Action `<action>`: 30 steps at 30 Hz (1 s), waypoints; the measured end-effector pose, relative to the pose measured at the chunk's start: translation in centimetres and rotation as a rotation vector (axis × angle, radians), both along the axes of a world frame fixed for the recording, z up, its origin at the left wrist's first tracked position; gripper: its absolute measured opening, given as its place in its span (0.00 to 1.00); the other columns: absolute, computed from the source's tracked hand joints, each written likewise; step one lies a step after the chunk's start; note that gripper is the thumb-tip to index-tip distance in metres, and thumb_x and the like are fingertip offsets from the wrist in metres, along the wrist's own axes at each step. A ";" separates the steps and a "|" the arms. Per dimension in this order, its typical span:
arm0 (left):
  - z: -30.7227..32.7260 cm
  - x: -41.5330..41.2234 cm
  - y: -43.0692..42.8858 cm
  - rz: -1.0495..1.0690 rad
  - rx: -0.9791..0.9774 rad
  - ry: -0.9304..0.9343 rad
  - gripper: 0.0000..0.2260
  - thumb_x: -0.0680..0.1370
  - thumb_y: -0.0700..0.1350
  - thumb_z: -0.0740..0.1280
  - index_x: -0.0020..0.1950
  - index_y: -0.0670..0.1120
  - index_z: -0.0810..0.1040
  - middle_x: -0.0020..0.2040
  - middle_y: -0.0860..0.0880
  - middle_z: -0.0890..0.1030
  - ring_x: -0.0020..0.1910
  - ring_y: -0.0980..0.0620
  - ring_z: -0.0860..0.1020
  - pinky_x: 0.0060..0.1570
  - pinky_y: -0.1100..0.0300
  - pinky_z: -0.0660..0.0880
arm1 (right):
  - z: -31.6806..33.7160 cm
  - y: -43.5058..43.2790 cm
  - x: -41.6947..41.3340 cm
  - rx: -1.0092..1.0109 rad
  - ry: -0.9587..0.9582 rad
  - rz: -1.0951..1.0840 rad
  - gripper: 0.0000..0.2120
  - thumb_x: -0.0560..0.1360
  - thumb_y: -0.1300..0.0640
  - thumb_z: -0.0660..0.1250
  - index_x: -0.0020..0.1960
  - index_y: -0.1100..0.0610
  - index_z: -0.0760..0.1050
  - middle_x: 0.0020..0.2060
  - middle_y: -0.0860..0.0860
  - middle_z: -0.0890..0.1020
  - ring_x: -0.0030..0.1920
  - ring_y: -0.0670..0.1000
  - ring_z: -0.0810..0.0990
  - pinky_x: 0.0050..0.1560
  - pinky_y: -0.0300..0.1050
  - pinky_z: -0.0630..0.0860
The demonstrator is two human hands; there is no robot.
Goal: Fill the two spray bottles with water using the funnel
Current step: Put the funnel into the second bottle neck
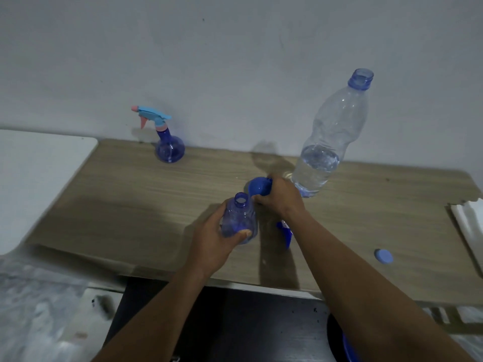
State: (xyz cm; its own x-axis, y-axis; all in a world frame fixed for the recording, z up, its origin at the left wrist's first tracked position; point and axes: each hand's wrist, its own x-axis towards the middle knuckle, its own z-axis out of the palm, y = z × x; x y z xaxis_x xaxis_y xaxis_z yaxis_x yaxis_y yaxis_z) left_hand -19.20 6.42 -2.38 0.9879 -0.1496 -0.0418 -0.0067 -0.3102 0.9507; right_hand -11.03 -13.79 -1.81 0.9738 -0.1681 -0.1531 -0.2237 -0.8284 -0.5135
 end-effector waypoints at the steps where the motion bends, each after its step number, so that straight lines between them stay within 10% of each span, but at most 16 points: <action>1: 0.1 -0.1 0.0 -0.001 0.003 -0.004 0.31 0.70 0.45 0.80 0.71 0.57 0.73 0.59 0.59 0.82 0.59 0.60 0.80 0.60 0.55 0.79 | 0.7 -0.1 -0.3 0.067 -0.032 -0.032 0.30 0.68 0.45 0.77 0.64 0.55 0.71 0.55 0.53 0.81 0.54 0.56 0.80 0.47 0.45 0.71; 11: 1.3 -0.5 -0.1 0.003 -0.006 0.026 0.28 0.69 0.42 0.80 0.67 0.56 0.76 0.55 0.59 0.84 0.53 0.62 0.81 0.51 0.70 0.76 | 10.2 0.2 -5.7 0.729 -0.246 0.008 0.27 0.69 0.55 0.80 0.66 0.50 0.74 0.54 0.48 0.79 0.50 0.43 0.81 0.42 0.32 0.76; 24: 1.3 -0.3 -0.1 -0.012 -0.007 0.053 0.26 0.68 0.44 0.81 0.64 0.56 0.76 0.53 0.58 0.84 0.51 0.65 0.81 0.46 0.72 0.75 | 10.6 3.2 -7.9 0.797 -0.271 0.151 0.43 0.66 0.65 0.81 0.76 0.53 0.66 0.65 0.46 0.77 0.64 0.44 0.79 0.54 0.34 0.78; 30: 1.2 -0.3 0.0 -0.004 0.004 0.071 0.23 0.68 0.42 0.81 0.59 0.57 0.79 0.48 0.58 0.85 0.45 0.63 0.83 0.42 0.70 0.76 | 8.6 3.4 -8.7 0.619 -0.201 0.216 0.50 0.64 0.52 0.83 0.79 0.50 0.61 0.69 0.44 0.72 0.69 0.43 0.74 0.68 0.42 0.74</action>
State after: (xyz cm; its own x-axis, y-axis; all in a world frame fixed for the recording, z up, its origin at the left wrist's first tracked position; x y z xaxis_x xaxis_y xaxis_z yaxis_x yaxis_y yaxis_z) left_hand -19.50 6.44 -1.22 0.9818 -0.1529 -0.1126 0.0598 -0.3141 0.9475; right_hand -19.75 -10.38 6.79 0.9952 0.0934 0.0287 0.0627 -0.3847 -0.9209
